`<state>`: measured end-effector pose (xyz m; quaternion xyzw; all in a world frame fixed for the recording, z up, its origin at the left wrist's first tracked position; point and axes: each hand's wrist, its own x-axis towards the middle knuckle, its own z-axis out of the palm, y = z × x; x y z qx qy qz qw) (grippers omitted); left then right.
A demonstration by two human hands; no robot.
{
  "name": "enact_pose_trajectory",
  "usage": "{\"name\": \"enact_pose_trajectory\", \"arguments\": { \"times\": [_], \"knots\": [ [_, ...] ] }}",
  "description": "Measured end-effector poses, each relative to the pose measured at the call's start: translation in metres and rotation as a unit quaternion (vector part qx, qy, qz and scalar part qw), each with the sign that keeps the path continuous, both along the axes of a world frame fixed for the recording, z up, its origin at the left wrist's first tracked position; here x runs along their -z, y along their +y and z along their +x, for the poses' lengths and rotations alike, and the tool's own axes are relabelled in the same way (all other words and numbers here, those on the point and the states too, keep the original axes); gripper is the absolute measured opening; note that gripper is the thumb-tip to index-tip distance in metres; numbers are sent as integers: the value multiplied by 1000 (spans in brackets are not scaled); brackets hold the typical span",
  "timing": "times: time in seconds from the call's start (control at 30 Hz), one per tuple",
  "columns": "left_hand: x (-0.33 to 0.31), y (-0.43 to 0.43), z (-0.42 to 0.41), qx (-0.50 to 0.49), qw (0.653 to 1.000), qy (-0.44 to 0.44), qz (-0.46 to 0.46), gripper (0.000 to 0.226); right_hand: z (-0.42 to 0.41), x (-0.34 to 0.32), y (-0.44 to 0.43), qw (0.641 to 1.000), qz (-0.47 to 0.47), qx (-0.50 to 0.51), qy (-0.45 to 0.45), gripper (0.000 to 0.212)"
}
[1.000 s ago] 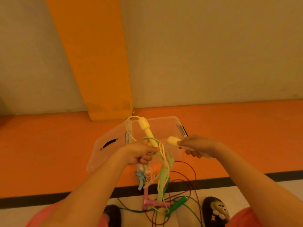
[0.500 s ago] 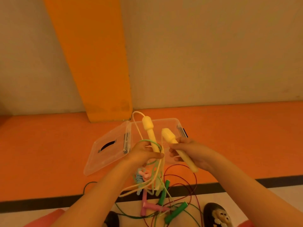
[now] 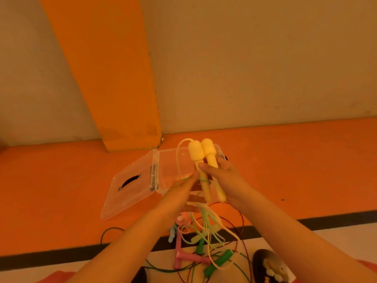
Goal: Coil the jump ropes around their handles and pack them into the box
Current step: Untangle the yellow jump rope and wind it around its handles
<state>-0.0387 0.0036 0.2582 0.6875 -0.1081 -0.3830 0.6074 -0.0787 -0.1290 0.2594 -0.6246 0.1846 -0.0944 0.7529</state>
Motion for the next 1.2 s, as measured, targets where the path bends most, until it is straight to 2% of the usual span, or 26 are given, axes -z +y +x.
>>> {"name": "enact_pose_trajectory", "arguments": {
  "times": [0.1,0.13,0.2,0.27,0.37,0.5,0.53,0.6,0.7,0.77,0.83,0.97,1.1,1.2],
  "knots": [
    [-1,5,1,-100,982,154,-51,21,2,-9,-6,997,47,43,-40,31],
    [1,7,2,-122,975,180,-49,17,2,-12,-9,994,75,61,-57,29],
    [9,11,5,-135,975,176,-5,11,-1,-20,-16,984,125,95,-85,22],
    [14,13,7,-111,981,145,68,22,-5,-27,-24,979,143,107,-100,17],
    [16,17,8,-58,982,113,141,46,-12,-35,-26,986,115,72,-99,19],
    [15,17,10,9,966,-70,250,73,-16,-40,-20,992,55,27,-110,26],
    [14,16,10,5,964,-116,241,77,-17,-42,-19,993,41,22,-112,26],
    [13,13,11,-2,970,-182,163,88,-19,-47,-18,993,30,6,-117,25],
    [11,5,15,2,970,-237,57,102,-22,-56,-13,991,32,-43,-124,30],
    [10,0,18,4,968,-252,-2,94,-23,-60,-7,990,30,-73,-120,35],
    [7,-6,17,11,965,-251,-69,75,-24,-61,0,988,29,-92,-120,35],
    [-2,-17,17,-13,967,-206,-149,52,-24,-59,5,987,24,-107,-118,34],
    [-5,-19,17,8,974,-204,-101,20,-26,-58,0,988,22,-98,-118,28],
    [4,-17,24,30,975,-215,-41,16,-26,-60,-9,991,4,-71,-113,30]
  ]
}}
